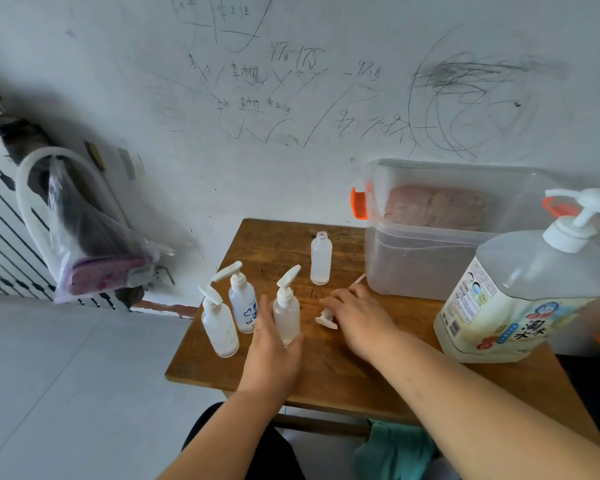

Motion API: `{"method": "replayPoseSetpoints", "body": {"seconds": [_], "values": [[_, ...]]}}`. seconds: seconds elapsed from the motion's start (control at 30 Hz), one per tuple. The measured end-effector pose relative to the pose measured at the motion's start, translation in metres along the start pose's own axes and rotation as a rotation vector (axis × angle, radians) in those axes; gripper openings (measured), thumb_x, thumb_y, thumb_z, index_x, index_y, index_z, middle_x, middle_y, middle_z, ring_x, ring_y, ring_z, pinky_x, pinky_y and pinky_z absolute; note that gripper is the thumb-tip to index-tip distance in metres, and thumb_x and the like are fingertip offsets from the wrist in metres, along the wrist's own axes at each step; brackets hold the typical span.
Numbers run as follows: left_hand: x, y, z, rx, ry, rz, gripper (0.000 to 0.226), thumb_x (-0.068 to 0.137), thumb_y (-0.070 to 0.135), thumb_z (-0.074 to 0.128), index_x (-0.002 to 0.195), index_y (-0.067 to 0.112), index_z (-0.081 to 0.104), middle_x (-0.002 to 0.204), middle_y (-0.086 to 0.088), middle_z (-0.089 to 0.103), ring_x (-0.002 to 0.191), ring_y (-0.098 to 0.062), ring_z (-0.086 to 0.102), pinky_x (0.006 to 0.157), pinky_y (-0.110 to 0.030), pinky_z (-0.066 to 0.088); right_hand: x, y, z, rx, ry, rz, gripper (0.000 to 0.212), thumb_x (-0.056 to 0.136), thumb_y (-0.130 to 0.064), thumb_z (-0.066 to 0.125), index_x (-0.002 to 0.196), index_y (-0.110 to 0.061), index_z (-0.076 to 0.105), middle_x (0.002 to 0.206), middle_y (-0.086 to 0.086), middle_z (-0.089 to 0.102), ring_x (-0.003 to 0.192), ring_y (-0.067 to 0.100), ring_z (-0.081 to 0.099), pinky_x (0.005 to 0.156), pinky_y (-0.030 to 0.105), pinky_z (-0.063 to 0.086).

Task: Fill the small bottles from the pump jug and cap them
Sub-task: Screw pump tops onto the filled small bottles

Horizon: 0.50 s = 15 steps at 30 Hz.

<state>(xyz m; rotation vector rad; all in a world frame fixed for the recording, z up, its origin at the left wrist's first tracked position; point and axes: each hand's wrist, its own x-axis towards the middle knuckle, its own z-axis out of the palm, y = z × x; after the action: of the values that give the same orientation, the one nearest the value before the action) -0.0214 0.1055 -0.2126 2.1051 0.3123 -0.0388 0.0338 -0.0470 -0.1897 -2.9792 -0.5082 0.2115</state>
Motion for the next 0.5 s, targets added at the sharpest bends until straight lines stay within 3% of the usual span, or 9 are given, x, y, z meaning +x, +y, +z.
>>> {"method": "replayPoseSetpoints", "body": {"seconds": [0.13, 0.3, 0.4, 0.5], "values": [[-0.008, -0.005, 0.007, 0.005, 0.045, 0.021, 0.084, 0.091, 0.026, 0.065, 0.154, 0.028, 0.009, 0.158, 0.006, 0.03, 0.145, -0.016, 0.03, 0.114, -0.035, 0.031, -0.002, 0.004, 0.004, -0.096, 0.064, -0.057, 0.043, 0.091, -0.016, 0.057, 0.133, -0.024, 0.05, 0.139, 0.002, 0.043, 0.13, 0.024, 0.033, 0.105, 0.035, 0.038], [-0.023, -0.002, 0.011, -0.018, 0.125, 0.038, 0.078, 0.091, 0.023, 0.065, 0.153, 0.023, 0.017, 0.156, 0.005, 0.031, 0.144, -0.014, 0.028, 0.113, -0.031, 0.029, -0.013, 0.01, 0.0, 0.176, 0.287, -0.054, 0.035, 0.093, -0.02, 0.056, 0.126, -0.028, 0.051, 0.134, -0.004, 0.042, 0.126, 0.017, 0.036, 0.101, 0.026, 0.038], [-0.036, 0.001, 0.012, -0.038, 0.222, 0.035, 0.054, 0.091, 0.023, 0.065, 0.135, 0.021, 0.034, 0.139, 0.002, 0.042, 0.131, -0.016, 0.042, 0.105, -0.028, 0.038, -0.025, 0.012, -0.006, 0.317, 0.421, -0.013, 0.032, 0.091, -0.023, 0.06, 0.122, -0.026, 0.054, 0.129, -0.004, 0.045, 0.119, 0.014, 0.042, 0.094, 0.019, 0.038], [-0.05, 0.005, 0.015, -0.09, 0.24, 0.028, 0.034, 0.091, 0.022, 0.064, 0.114, 0.027, 0.04, 0.118, 0.004, 0.047, 0.108, -0.012, 0.051, 0.092, -0.024, 0.046, -0.041, 0.017, -0.01, 0.447, 0.512, -0.007, 0.032, 0.088, -0.02, 0.065, 0.118, -0.021, 0.056, 0.124, 0.0, 0.05, 0.112, 0.014, 0.051, 0.087, 0.014, 0.041]]}}
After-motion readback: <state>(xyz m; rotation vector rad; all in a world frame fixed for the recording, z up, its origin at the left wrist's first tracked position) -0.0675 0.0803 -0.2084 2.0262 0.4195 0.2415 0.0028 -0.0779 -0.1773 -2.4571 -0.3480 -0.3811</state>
